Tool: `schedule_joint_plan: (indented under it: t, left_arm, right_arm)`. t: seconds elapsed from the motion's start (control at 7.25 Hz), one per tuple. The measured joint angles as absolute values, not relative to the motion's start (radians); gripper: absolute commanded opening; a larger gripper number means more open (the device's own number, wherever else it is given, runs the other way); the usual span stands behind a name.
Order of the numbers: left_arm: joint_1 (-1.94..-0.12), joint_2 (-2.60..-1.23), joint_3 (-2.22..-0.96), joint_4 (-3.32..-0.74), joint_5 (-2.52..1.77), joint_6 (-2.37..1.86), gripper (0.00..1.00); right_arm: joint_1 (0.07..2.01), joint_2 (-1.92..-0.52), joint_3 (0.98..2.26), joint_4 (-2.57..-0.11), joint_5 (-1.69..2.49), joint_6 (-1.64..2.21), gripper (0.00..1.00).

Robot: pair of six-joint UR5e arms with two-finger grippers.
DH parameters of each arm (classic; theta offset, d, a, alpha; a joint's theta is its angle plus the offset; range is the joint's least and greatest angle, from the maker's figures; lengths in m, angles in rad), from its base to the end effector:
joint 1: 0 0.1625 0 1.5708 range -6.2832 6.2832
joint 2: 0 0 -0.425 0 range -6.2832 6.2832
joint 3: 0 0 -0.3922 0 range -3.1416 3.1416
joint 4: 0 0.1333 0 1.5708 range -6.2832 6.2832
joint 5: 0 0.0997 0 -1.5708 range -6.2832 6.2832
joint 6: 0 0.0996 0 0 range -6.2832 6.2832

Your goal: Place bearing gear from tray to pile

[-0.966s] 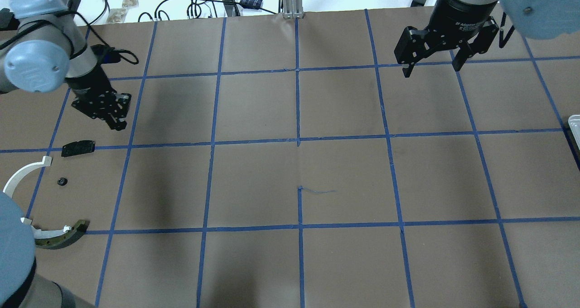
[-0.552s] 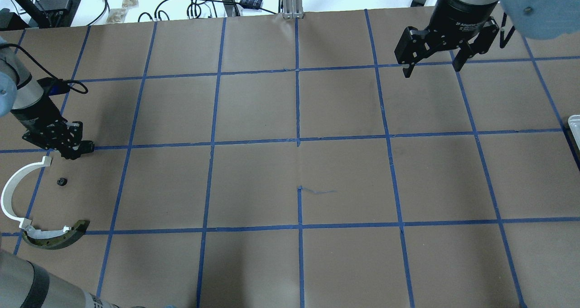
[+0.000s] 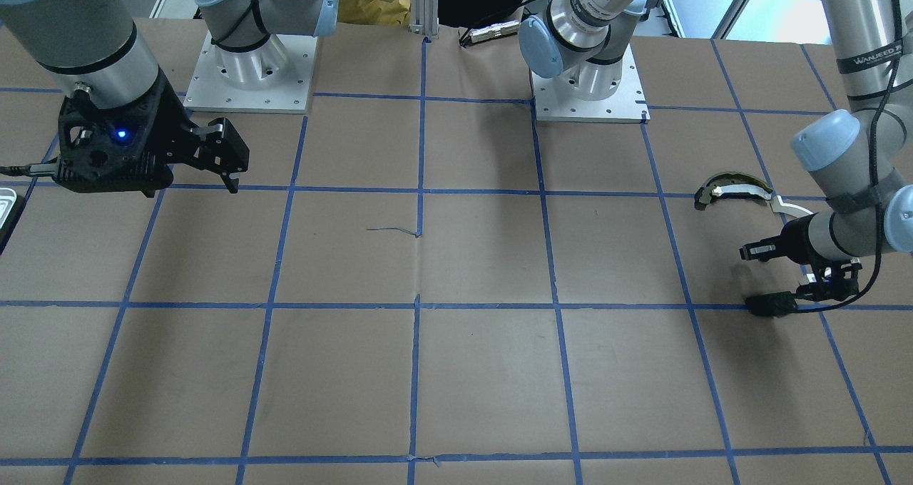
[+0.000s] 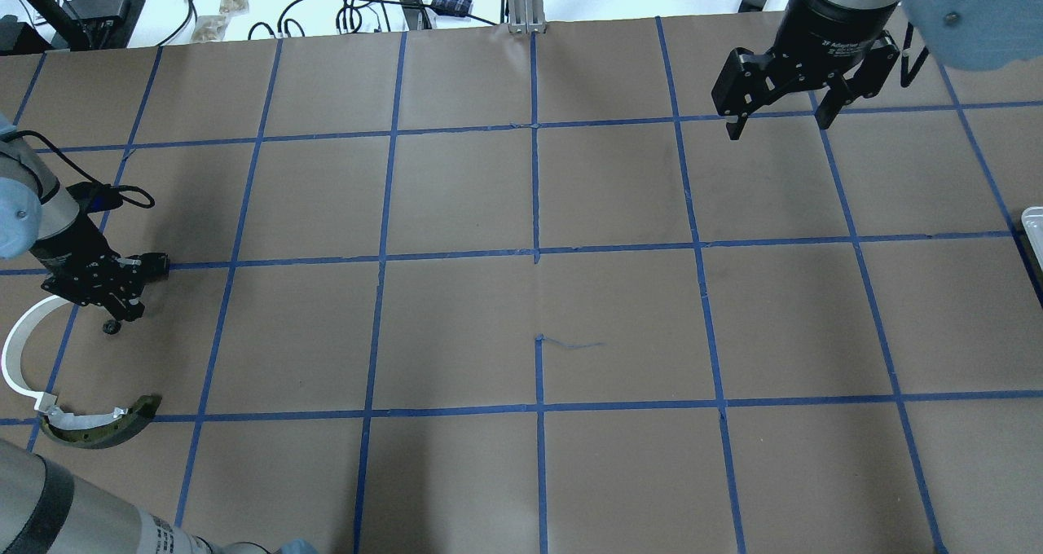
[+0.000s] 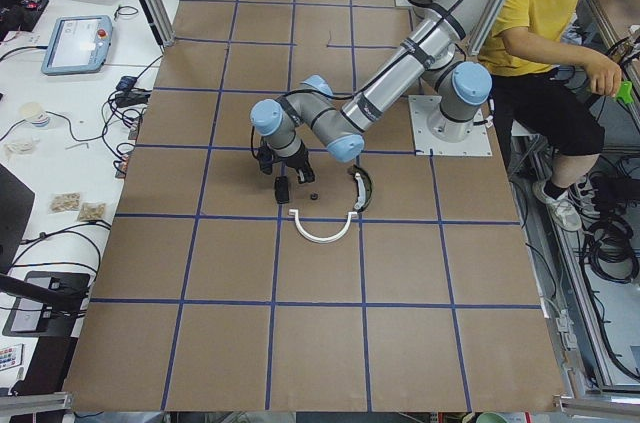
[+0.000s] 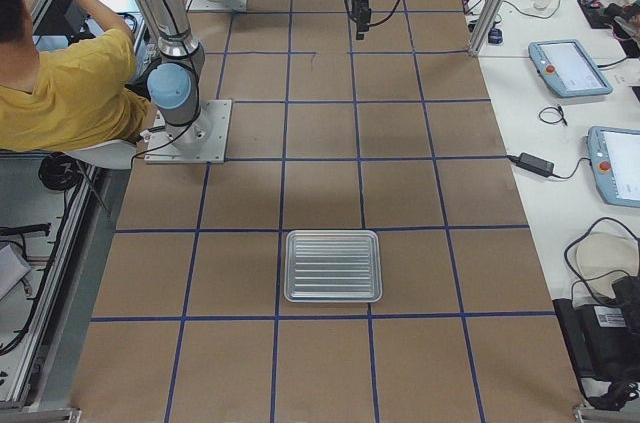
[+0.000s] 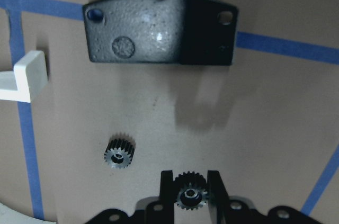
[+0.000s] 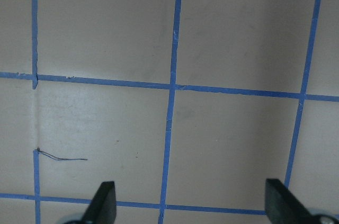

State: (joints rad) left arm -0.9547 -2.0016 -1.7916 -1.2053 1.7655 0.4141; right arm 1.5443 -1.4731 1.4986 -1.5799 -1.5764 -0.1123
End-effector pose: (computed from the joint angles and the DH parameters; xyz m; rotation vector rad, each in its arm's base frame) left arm 0.2290 -0.5208 0.1889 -0.2664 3.0566 0.5322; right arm 0.1186 -0.5349 0.4743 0.1346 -3.1341 -0.0263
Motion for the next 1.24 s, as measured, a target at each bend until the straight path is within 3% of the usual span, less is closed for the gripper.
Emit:
schedule_joint_plan:
  t: [0.69,0.83,0.97,1.24]
  left_arm:
    - [-0.938,-2.021,-1.784,-1.196,1.802,0.416,0.0]
    - [-0.938,-2.025,-1.782,-1.19,1.803,0.416,0.42]
    - [-0.937,-2.028,-1.781,-1.187,1.805,0.416,0.64]
    - [-0.937,-2.03,-1.781,-1.185,1.826,0.417,0.76]
  right_arm:
    - [1.543,-1.473,1.499,-1.582,-1.576,-0.116,1.0]
    - [1.543,-1.473,1.499,-1.582,-1.577,-0.115,1.0]
    - [1.543,-1.473,1.499,-1.581,-1.577,-0.115,1.0]
    - [1.541,-1.473,1.499,-1.581,-1.577,-0.116,1.0]
